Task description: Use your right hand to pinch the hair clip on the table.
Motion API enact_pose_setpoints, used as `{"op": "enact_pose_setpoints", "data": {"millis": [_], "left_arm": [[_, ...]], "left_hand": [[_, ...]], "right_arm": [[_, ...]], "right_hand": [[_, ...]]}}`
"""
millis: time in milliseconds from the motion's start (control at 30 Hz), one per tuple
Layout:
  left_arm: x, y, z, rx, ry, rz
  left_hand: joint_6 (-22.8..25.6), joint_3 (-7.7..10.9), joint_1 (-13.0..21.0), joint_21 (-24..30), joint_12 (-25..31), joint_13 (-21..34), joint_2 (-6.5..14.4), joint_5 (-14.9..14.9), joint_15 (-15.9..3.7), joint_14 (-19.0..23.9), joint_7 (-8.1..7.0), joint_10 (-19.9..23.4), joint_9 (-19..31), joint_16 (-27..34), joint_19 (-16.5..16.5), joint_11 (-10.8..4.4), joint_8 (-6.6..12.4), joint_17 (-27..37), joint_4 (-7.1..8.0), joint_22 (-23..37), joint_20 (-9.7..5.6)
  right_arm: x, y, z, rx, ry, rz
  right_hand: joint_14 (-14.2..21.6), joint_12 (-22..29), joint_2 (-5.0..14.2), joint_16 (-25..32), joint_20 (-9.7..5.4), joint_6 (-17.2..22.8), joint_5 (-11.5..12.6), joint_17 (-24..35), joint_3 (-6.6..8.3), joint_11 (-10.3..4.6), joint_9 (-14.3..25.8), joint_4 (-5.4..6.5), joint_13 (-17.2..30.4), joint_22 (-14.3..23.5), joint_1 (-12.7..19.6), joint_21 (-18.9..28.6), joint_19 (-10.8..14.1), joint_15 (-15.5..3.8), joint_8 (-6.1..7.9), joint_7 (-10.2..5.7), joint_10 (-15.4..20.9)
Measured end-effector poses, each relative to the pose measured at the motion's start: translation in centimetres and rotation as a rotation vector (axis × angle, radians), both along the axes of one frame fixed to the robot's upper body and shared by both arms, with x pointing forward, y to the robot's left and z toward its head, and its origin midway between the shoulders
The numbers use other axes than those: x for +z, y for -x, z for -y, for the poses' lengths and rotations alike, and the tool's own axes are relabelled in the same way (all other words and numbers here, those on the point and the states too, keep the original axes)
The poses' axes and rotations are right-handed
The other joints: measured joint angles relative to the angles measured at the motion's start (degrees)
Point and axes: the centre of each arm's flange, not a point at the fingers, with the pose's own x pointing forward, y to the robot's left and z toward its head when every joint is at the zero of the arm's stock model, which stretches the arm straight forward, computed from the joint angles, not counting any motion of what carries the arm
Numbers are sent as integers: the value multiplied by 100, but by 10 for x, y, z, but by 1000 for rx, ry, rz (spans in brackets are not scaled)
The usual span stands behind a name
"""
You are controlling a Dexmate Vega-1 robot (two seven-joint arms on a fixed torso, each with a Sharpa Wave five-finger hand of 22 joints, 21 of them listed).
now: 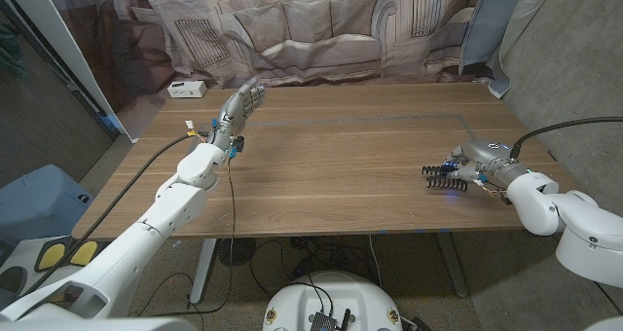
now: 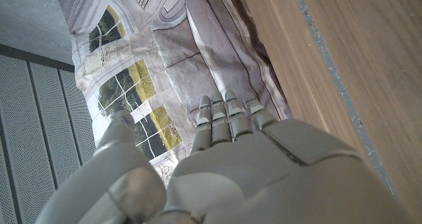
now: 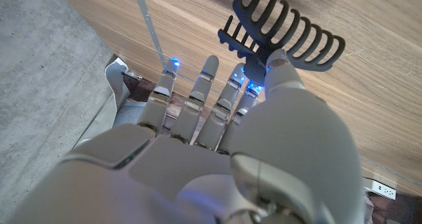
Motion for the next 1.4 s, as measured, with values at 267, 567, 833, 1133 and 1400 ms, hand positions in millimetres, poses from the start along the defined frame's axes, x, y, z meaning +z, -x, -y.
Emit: {"op": "enact_pose_setpoints", "data": {"millis": [267, 567, 833, 1133, 1400], "left_arm": [[0, 0, 0, -1, 3, 3], [0, 0, 0, -1, 5, 2], [0, 0, 0, 0, 7, 2], [1, 0, -1, 2, 6, 5], [3, 0, 1, 0, 6, 9]], "left_hand": [[0, 0, 0, 0, 0, 0, 0, 0, 0, 0, 0, 0, 0, 0, 0, 0, 0, 0, 0, 0, 0], [0, 0, 0, 0, 0, 0, 0, 0, 0, 0, 0, 11, 0, 0, 0, 11, 0, 0, 0, 0, 0], [0, 0, 0, 0, 0, 0, 0, 0, 0, 0, 0, 11, 0, 0, 0, 11, 0, 0, 0, 0, 0], [0, 0, 0, 0, 0, 0, 0, 0, 0, 0, 0, 11, 0, 0, 0, 10, 0, 0, 0, 0, 0], [0, 24, 0, 0, 0, 0, 0, 0, 0, 0, 0, 11, 0, 0, 0, 10, 0, 0, -24, -1, 0]], "right_arm": [[0, -1, 0, -2, 3, -5], [-1, -2, 1, -5, 11, -16], [-3, -3, 1, -6, 14, -26], [-2, -4, 3, -12, 36, -38], [-1, -4, 4, -17, 44, -41]], "right_hand": [[-20, 2, -76, -44, 0, -33, 0, -16, -50, -14, 2, 3, 2, 0, -90, 0, 0, 21, -25, -29, -92], [-91, -25, -135, -106, -12, -148, 0, -55, -79, -23, -8, 31, 3, 0, -229, 0, -51, 27, -110, -36, -244], [-134, -25, -168, -150, 9, -212, 0, -55, -127, -23, -25, 31, 3, 0, -272, 0, -72, 51, -159, -33, -305], [-205, -46, -219, -150, -21, -384, -6, -30, -208, -1, -25, 77, 3, 0, -490, 1, -102, 61, -238, -25, -531], [-236, -46, -317, -150, 10, -498, 8, -49, -255, -13, -20, 78, 3, 0, -588, 1, -134, 92, -272, -35, -624]]}}
